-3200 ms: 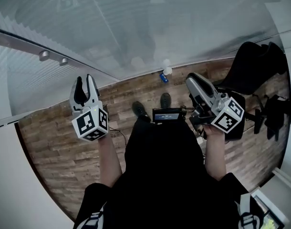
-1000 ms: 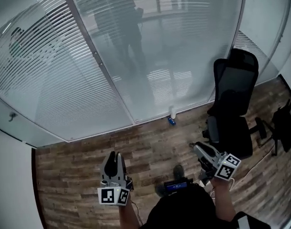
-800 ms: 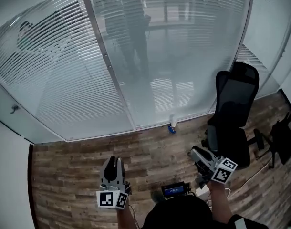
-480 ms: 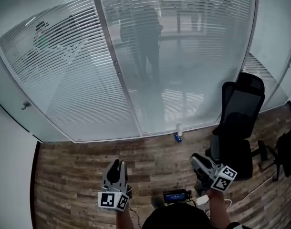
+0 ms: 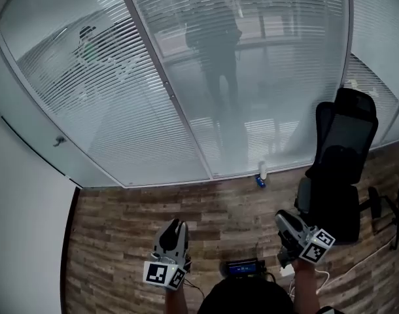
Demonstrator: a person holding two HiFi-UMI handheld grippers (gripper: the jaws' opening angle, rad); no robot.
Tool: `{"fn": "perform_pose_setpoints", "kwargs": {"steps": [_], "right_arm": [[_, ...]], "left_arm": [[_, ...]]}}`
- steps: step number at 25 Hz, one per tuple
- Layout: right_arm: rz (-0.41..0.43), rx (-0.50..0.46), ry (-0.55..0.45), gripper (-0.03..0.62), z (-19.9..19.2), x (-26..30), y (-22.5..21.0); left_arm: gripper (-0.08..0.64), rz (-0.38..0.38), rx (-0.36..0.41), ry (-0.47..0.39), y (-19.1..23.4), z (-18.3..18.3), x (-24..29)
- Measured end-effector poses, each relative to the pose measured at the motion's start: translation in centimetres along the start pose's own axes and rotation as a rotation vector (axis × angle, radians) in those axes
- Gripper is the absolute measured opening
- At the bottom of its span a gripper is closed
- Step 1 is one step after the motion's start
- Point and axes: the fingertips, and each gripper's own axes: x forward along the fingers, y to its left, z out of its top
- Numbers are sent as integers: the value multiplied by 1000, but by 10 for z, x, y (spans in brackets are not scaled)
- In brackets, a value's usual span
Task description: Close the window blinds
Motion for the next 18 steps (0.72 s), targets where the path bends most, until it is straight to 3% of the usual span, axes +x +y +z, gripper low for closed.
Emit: {"fn": "perform_pose_setpoints", "kwargs": {"steps": [11,18], "right_arm": [[42,49,7,71,-12,-29,-1],[11,5,-16,71,-8,-40,10]], "left_arm": [[78,13,18,34,-35,5,-38],[74,-27,-60,-15,-31,7,-42]]}}
